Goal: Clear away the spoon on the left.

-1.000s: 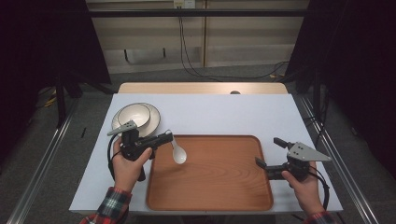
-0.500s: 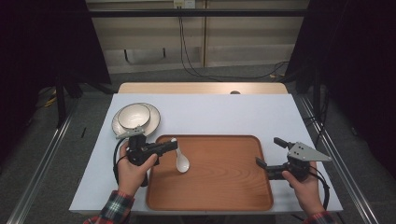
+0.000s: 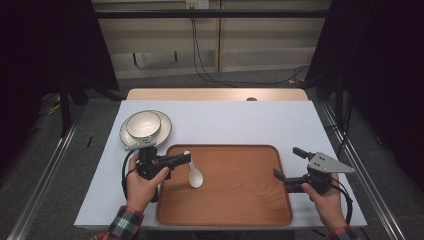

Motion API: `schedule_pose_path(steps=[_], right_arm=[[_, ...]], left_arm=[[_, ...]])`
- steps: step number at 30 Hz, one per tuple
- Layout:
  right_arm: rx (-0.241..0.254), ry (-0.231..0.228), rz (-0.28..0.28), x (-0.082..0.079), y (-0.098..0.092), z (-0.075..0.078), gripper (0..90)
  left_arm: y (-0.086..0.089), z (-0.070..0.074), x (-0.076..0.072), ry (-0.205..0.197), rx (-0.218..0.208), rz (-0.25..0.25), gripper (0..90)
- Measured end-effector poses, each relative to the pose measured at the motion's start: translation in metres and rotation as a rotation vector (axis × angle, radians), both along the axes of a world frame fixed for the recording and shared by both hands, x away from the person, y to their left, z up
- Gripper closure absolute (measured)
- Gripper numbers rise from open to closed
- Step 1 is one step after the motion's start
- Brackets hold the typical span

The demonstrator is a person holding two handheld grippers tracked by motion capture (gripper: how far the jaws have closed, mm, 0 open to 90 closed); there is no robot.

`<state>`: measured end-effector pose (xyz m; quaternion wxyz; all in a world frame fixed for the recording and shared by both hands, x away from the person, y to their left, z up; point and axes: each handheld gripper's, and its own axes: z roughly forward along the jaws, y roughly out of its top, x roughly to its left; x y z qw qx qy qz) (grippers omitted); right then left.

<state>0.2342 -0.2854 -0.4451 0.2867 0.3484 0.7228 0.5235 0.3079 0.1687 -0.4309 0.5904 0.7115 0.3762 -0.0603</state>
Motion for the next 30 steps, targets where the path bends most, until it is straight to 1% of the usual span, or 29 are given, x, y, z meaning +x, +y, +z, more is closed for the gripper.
schedule_pose_path(steps=[3, 8, 13, 17, 22, 24, 25, 30], right_arm=[[0.004, 0.003, 0.0, 0.0, 0.001, 0.0, 1.7], [0.003, 0.002, 0.003, 0.0, 0.001, 0.0, 1.8], [-0.005, -0.002, 0.003, 0.0, 0.0, 0.001, 1.7], [0.01, -0.012, 0.006, -0.001, 0.001, 0.001, 1.7], [0.016, -0.019, 0.012, -0.001, 0.0, 0.002, 1.7], [0.019, -0.022, 0.009, -0.001, 0.0, 0.002, 1.7], [0.021, -0.023, 0.002, -0.002, 0.0, 0.002, 1.7], [0.028, -0.029, 0.005, -0.002, 0.0, 0.003, 1.7]], left_arm=[[-0.001, -0.002, 0.0, -0.003, -0.004, -0.002, 85.6], [-0.004, -0.004, 0.0, 0.018, -0.022, -0.027, 85.5], [-0.006, -0.008, 0.001, 0.012, 0.002, -0.026, 83.8], [-0.007, -0.009, 0.002, 0.011, 0.016, -0.02, 83.2], [-0.006, -0.011, 0.003, 0.01, 0.03, -0.013, 82.5], [-0.006, -0.012, 0.003, 0.017, 0.03, -0.006, 82.1], [-0.006, -0.012, 0.003, 0.013, 0.037, -0.003, 81.8], [-0.007, -0.015, 0.004, 0.013, 0.051, -0.006, 81.2]])
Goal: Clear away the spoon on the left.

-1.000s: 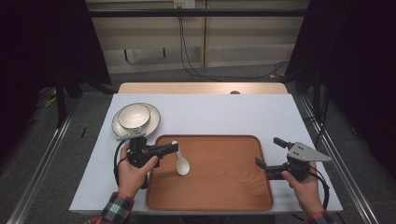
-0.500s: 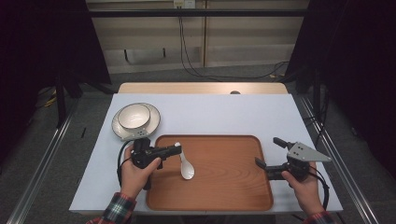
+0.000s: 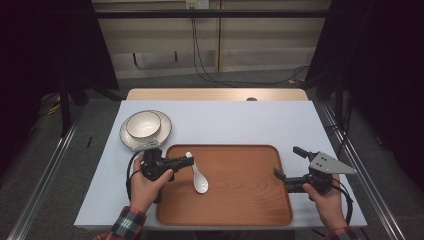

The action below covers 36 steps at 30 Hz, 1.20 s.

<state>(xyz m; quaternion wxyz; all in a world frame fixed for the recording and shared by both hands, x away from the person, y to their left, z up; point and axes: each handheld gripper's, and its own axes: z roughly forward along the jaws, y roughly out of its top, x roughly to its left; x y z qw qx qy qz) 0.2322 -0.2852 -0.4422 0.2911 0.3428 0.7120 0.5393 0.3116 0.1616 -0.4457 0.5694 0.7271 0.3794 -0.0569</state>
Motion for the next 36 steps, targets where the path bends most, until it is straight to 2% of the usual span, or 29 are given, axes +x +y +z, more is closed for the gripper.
schedule_pose_path(steps=[20, 28, 31, 36], right_arm=[[-0.008, 0.011, 0.013, -0.001, 0.0, -0.001, 1.6], [-0.003, 0.006, 0.017, -0.001, -0.001, -0.001, 1.5], [-0.006, 0.008, 0.012, -0.001, -0.001, -0.001, 1.4], [-0.01, 0.009, 0.007, 0.0, -0.001, -0.001, 1.4]], left_arm=[[-0.008, -0.013, 0.003, 0.031, 0.071, -0.005, 77.1], [-0.016, -0.02, 0.006, 0.041, 0.122, -0.018, 73.6], [-0.02, -0.021, 0.007, 0.045, 0.133, -0.035, 72.2], [-0.021, -0.023, 0.009, 0.048, 0.14, -0.024, 71.5]])
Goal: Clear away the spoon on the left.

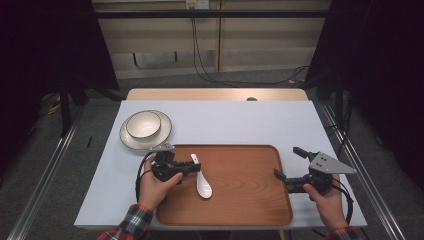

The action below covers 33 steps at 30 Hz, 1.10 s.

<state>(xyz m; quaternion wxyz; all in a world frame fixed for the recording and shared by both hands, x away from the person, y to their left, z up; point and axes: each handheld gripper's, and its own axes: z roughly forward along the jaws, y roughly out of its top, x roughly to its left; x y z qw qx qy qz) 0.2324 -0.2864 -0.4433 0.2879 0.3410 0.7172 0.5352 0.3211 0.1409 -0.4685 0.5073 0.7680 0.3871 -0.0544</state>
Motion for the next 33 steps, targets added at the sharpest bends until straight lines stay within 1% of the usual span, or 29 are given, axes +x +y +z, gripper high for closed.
schedule_pose_path(steps=[1, 2, 4, 5, 6, 7, 8, 9, 14, 15, 16, 17, 18, 20, 21, 22, 24, 26, 27, 29, 30, 31, 33], right_arm=[[0.002, 0.0, 0.008, 0.0, 0.0, 0.0, 1.4], [0.001, -0.002, -0.001, 0.0, 0.001, 0.0, 1.4], [0.0, -0.007, -0.001, -0.001, 0.001, 0.001, 1.5], [-0.001, -0.008, -0.001, -0.001, 0.001, 0.001, 1.4], [0.003, -0.011, -0.004, -0.001, 0.001, 0.002, 1.5], [0.006, -0.013, -0.005, -0.001, 0.001, 0.003, 1.5], [0.007, -0.015, -0.002, -0.001, 0.001, 0.003, 1.5], [0.008, -0.014, -0.01, -0.001, 0.002, 0.004, 1.5], [0.011, -0.017, -0.008, 0.002, 0.003, 0.004, 1.5], [0.01, -0.016, -0.005, 0.002, 0.003, 0.004, 1.5], [0.007, -0.012, 0.001, 0.002, 0.002, 0.004, 1.5], [0.007, -0.012, 0.001, 0.002, 0.002, 0.004, 1.5], [0.007, -0.017, -0.007, 0.002, 0.002, 0.004, 1.5], [0.008, -0.019, -0.007, 0.003, 0.001, 0.004, 1.4], [0.009, -0.019, -0.008, 0.003, 0.001, 0.004, 1.5], [0.01, -0.017, -0.01, 0.003, 0.001, 0.004, 1.5], [0.014, -0.02, -0.011, 0.004, 0.002, 0.004, 1.5], [0.015, -0.02, -0.006, 0.004, 0.002, 0.004, 1.5], [0.007, -0.019, -0.006, 0.004, 0.002, 0.004, 1.4], [0.005, -0.022, -0.001, 0.004, 0.002, 0.004, 1.5], [0.002, -0.021, -0.002, 0.004, 0.002, 0.004, 1.5], [0.002, -0.021, -0.001, 0.004, 0.002, 0.003, 1.5], [0.002, -0.023, -0.005, 0.004, 0.002, 0.004, 1.5]], left_arm=[[0.001, 0.0, 0.0, -0.002, 0.003, 0.001, 71.4], [0.001, 0.0, -0.001, -0.002, 0.004, -0.002, 71.1], [0.002, 0.0, -0.002, 0.001, 0.007, 0.006, 68.6], [0.002, 0.0, -0.003, 0.001, 0.008, 0.0, 67.7], [0.003, 0.0, -0.003, 0.0, 0.002, -0.001, 67.9], [0.005, 0.0, -0.004, -0.004, 0.008, 0.0, 67.6], [0.006, 0.001, -0.004, -0.006, 0.003, 0.003, 67.7], [0.007, 0.002, -0.005, -0.003, -0.005, 0.005, 67.6], [0.017, 0.009, -0.006, -0.032, -0.013, 0.023, 65.7], [0.018, 0.011, -0.007, -0.037, -0.016, 0.031, 64.8], [0.019, 0.012, -0.007, -0.048, -0.02, 0.034, 62.0], [0.021, 0.013, -0.007, -0.056, -0.024, 0.044, 62.0], [0.022, 0.014, -0.007, -0.06, -0.029, 0.048, 61.5], [0.024, 0.016, -0.007, -0.072, -0.028, 0.048, 59.3], [0.025, 0.017, -0.008, -0.072, -0.036, 0.059, 58.3], [0.026, 0.018, -0.008, -0.075, -0.033, 0.057, 57.9], [0.029, 0.021, -0.008, -0.096, -0.038, 0.07, 55.0], [0.032, 0.023, -0.008, -0.101, -0.054, 0.078, 53.3], [0.033, 0.025, -0.008, -0.111, -0.062, 0.087, 51.4], [0.037, 0.028, -0.008, -0.127, -0.065, 0.09, 49.0], [0.038, 0.029, -0.008, -0.131, -0.078, 0.1, 48.2], [0.041, 0.03, -0.008, -0.135, -0.079, 0.099, 47.3], [0.043, 0.032, -0.008, -0.148, -0.087, 0.113, 45.4]])
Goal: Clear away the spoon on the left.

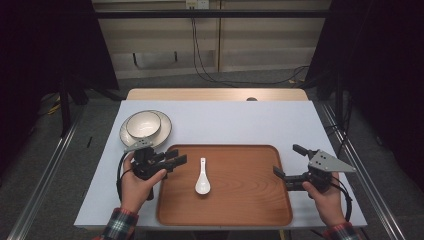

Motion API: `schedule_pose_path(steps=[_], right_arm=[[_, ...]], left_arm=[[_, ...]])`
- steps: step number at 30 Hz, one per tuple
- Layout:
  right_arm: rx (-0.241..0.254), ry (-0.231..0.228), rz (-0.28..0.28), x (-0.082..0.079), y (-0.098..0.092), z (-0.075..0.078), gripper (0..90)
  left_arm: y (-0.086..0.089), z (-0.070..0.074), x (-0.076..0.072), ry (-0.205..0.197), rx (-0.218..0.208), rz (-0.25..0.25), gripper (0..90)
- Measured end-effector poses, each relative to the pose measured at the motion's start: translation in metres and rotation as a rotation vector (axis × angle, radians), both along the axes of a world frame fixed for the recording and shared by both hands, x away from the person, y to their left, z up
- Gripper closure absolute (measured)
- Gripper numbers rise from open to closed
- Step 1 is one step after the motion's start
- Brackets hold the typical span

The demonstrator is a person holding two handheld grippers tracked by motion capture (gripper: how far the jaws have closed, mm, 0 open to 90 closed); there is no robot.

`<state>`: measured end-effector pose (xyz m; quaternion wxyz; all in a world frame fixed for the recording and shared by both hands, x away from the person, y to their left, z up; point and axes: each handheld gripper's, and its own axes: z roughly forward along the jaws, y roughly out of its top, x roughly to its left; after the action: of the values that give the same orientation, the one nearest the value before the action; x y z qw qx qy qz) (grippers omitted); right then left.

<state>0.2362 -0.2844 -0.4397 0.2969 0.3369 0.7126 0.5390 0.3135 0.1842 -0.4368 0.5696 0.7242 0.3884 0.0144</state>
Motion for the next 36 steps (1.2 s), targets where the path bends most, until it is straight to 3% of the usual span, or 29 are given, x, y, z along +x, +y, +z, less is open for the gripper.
schedule_pose_path(steps=[8, 19, 29, 36], right_arm=[[0.001, 0.001, -0.004, -0.001, 0.0, 0.0, 1.5], [-0.007, 0.002, 0.003, -0.001, 0.0, 0.0, 1.4], [-0.013, 0.005, 0.005, 0.0, 0.0, 0.0, 1.4], [-0.016, 0.007, 0.002, -0.001, -0.001, 0.0, 1.4]], left_arm=[[0.011, 0.008, 0.0, -0.033, -0.012, 0.024, 41.3], [0.024, 0.012, 0.001, -0.05, -0.038, 0.052, 34.7], [0.03, 0.012, 0.003, -0.08, -0.038, 0.049, 25.5], [0.036, 0.013, 0.004, -0.101, 0.001, 0.073, 19.8]])
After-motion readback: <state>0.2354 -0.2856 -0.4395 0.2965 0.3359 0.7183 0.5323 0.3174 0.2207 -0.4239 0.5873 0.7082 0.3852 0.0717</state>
